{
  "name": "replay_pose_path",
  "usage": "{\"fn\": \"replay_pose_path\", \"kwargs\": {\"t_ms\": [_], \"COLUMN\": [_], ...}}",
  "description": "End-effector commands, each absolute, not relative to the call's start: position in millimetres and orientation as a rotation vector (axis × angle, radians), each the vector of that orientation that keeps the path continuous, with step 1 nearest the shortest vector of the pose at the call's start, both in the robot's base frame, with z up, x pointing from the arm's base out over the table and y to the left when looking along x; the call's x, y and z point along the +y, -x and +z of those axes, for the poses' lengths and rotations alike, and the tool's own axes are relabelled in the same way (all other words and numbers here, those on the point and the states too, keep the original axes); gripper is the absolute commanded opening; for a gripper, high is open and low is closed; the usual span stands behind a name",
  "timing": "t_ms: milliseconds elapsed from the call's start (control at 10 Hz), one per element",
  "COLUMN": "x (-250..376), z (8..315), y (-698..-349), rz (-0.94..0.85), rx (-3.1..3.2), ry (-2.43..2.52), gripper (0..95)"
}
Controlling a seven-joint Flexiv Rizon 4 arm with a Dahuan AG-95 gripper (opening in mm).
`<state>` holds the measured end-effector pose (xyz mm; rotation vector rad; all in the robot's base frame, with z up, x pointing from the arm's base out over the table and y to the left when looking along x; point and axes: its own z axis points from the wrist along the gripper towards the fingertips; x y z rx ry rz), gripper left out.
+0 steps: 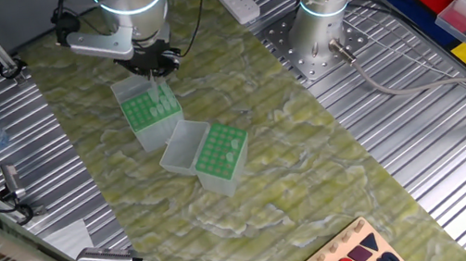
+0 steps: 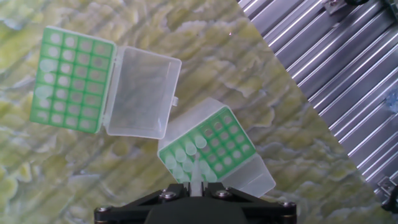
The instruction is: Transfer all large pipette tips from one holder to another
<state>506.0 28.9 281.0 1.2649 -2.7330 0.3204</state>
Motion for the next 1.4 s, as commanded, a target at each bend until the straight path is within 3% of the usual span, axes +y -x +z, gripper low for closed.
{"fn": "replay_pose_path", "kwargs": {"t_ms": [100,600,800,900,1000,1300,1400], "x": [29.3,21.0,19.2,18.9,18.7,21.4,29.0], "z": [279.8,265.4,262.0,261.0,260.6,264.7,265.6], "y": [-506.1,-498.7,-497.8,-498.1,-498.2,-497.0,-494.4], "rz": [0.314,0.316,0.335,0.343,0.347,0.251,0.116], "rx": [-2.745,-2.755,-2.740,-2.735,-2.729,-2.830,-2.916], "ry": [-1.259,-1.366,-1.417,-1.440,-1.456,-1.235,-1.018], "gripper": [0.0,0.0,38.0,38.0,57.0,57.0,57.0]}}
